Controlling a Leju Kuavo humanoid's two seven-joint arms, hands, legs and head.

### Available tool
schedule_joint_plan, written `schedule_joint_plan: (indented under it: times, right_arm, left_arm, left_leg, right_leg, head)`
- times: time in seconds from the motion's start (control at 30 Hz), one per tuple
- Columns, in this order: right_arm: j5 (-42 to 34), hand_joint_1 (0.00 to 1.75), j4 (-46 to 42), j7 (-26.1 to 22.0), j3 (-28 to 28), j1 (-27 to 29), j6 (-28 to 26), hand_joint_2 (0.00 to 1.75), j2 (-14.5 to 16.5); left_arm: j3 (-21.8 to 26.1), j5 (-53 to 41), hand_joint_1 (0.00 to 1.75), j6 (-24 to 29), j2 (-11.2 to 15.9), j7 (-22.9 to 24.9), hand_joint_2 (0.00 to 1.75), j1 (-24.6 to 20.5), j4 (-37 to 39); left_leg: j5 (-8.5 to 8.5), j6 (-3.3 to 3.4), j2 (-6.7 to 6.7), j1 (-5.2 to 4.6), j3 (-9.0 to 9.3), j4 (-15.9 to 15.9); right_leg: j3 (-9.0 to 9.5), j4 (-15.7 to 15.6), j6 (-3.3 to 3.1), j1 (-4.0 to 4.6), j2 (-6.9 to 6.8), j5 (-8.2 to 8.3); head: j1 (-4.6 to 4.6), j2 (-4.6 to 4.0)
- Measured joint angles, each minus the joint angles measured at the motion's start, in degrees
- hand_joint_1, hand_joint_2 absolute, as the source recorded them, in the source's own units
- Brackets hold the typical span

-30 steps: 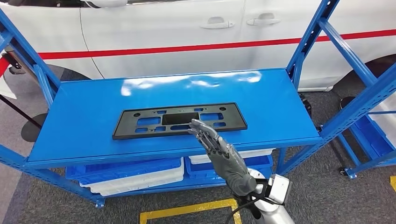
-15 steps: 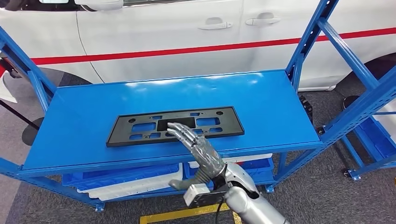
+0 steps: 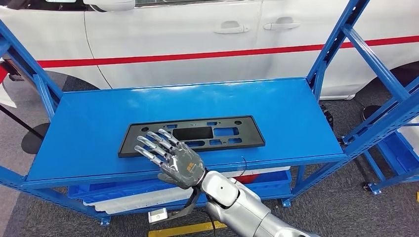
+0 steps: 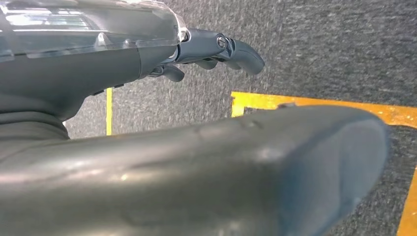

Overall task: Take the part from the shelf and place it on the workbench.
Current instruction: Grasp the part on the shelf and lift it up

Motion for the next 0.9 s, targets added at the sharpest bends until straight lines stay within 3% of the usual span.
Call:
schedule_joint_plan:
  times: [0.07, 0.13, 0.17, 0.2, 0.23, 0.3, 0.37, 0.5, 0.57, 0.63, 0.67, 0.7, 0.73, 0.83, 0.9]
  right_arm:
    - [0.3, 0.00, 2.6, 0.8, 0.7, -1.2, 0.0, 1.75, 1.0]
    - [0.5, 0.00, 4.9, 1.1, 1.3, -1.8, 0.0, 1.75, 1.5]
    - [0.6, 0.00, 6.0, 1.2, 1.6, -2.0, 0.0, 1.75, 1.7]
    - [0.7, 0.00, 7.1, 1.5, 1.9, -2.3, 0.0, 1.75, 1.9]
    - [0.8, 0.00, 8.3, 1.9, 2.2, -2.7, 0.0, 1.75, 2.3]
    - [1.3, 0.00, 11.0, 3.1, 2.6, -4.0, 0.0, 1.75, 3.2]
    - [1.6, 0.00, 13.5, 4.0, 2.8, -5.4, -0.2, 1.75, 4.1]
    - [2.1, 0.00, 18.4, 5.8, 3.2, -7.3, -0.2, 1.75, 5.6]
    - [3.1, 0.00, 21.0, 7.5, 3.3, -8.5, -0.2, 1.75, 6.6]
    - [4.2, 0.00, 23.7, 9.3, 3.5, -9.3, -0.3, 1.75, 7.4]
    - [4.8, 0.00, 24.9, 10.3, 3.5, -9.4, -0.3, 1.75, 7.6]
    - [5.3, 0.00, 26.0, 11.1, 3.5, -9.5, -0.3, 1.75, 7.7]
    - [5.7, 0.00, 27.0, 11.9, 3.5, -9.6, -0.3, 1.75, 7.9]
    - [6.5, 0.00, 29.1, 13.2, 3.5, -10.2, -0.3, 1.75, 8.5]
    - [6.7, 0.00, 30.1, 13.5, 3.5, -10.6, -0.3, 1.75, 8.7]
  left_arm:
    - [0.0, 0.0, 0.00, -0.1, 0.0, -0.2, 0.00, 0.0, 0.0]
    - [0.0, 0.0, 0.00, -0.1, 0.0, -0.3, 0.00, 0.0, 0.0]
    - [0.0, 0.0, 0.00, -0.1, 0.0, -0.3, 0.00, 0.0, 0.0]
    - [0.0, 0.0, 0.00, -0.1, 0.0, -0.3, 0.00, 0.1, 0.0]
    - [0.0, 0.0, 0.00, -0.1, 0.0, -0.3, 0.00, 0.1, 0.0]
    - [0.0, 0.0, 0.00, -0.1, -0.1, -0.3, 0.00, 0.1, 0.0]
    - [0.0, -0.1, 0.00, -0.2, -0.2, -0.4, 0.00, 0.1, 0.0]
    - [0.0, -0.3, 0.00, -0.3, -0.1, -0.5, 0.00, 0.0, 0.0]
    - [-0.1, -0.5, 0.00, -0.4, 0.0, -0.6, 0.00, 0.0, 0.0]
    - [-0.1, -0.7, 0.00, -0.5, 0.0, -0.7, 0.00, 0.0, 0.0]
    - [-0.1, -0.8, 0.00, -0.5, 0.0, -0.8, 0.00, 0.1, 0.0]
    - [-0.1, -1.0, 0.00, -0.5, 0.1, -0.8, 0.00, 0.2, 0.0]
    - [-0.1, -1.1, 0.00, -0.6, 0.1, -0.8, 0.00, 0.2, 0.0]
    - [-0.2, -1.4, 0.00, -0.6, 0.2, -0.9, 0.00, 0.2, 0.0]
    - [-0.2, -1.4, 0.00, -0.7, 0.2, -1.0, 0.00, 0.1, 0.0]
  left_leg:
    - [0.15, 0.57, 0.06, 0.10, 0.15, -0.3]
    - [0.09, 0.83, 0.05, -0.01, 0.15, -0.3]
    - [0.04, 0.88, 0.02, -0.07, 0.18, -0.2]
    - [-0.01, 0.90, -0.01, -0.13, 0.21, -0.2]
    - [-0.06, 0.86, -0.04, -0.19, 0.29, -0.1]
    - [-0.25, 0.65, -0.06, -0.36, 0.40, 0.0]
    - [-0.42, 0.18, -0.05, -0.51, 0.32, 0.1]
    - [-1.09, -1.05, 0.00, -0.36, 0.14, 0.8]
    - [-3.69, -1.64, 0.01, -0.21, -1.79, 5.2]
    - [-6.95, -2.18, 0.03, -0.07, -5.37, 12.6]
    - [-7.59, -2.38, 0.03, 0.02, -6.74, 15.2]
    - [-7.17, -2.53, 0.05, 0.09, -7.23, 15.9]
    - [-5.64, -2.60, 0.06, 0.18, -6.57, 14.2]
    - [-0.34, -2.27, 0.04, 0.24, -1.29, 3.0]
    - [0.05, -1.56, -0.06, 0.03, -0.02, 0.2]
  right_leg:
    - [-2.26, 4.9, 0.38, -0.09, -0.08, -2.86]
    - [-5.96, 12.2, 0.56, -0.12, -0.11, -5.81]
    - [-7.17, 14.4, 0.56, -0.13, -0.12, -6.12]
    - [-7.42, 14.5, 0.47, -0.11, -0.12, -5.34]
    - [-6.57, 12.3, 0.24, -0.07, -0.12, -3.60]
    - [-3.15, 4.8, -0.61, 0.19, -0.14, 0.21]
    - [-1.01, 0.0, -1.18, 0.53, -0.16, 1.68]
    - [-0.46, -1.4, -1.83, 0.37, -0.14, 1.85]
    - [-0.10, -1.9, -2.29, 0.07, -0.24, 2.05]
    - [-0.02, -1.9, -2.50, 0.09, -0.30, 2.00]
    - [0.02, -1.9, -2.51, 0.11, -0.32, 1.96]
    - [0.08, -1.9, -2.48, 0.10, -0.32, 1.90]
    - [0.20, -1.8, -2.38, 0.07, -0.27, 1.81]
    - [0.56, -1.5, -1.78, 0.14, -0.07, 1.32]
    - [0.46, -1.3, -1.26, 0.35, 0.00, 1.21]
  head:
    - [0.01, 0.00]
    - [0.01, 0.00]
    - [0.01, 0.00]
    - [0.01, 0.00]
    - [0.01, 0.00]
    - [0.01, 0.00]
    - [0.01, 0.00]
    - [0.01, 0.00]
    - [0.00, 0.00]
    - [-0.01, 0.00]
    - [-0.01, 0.00]
    - [-0.01, 0.00]
    - [-0.01, 0.00]
    - [-0.01, 0.00]
    - [-0.01, 0.00]
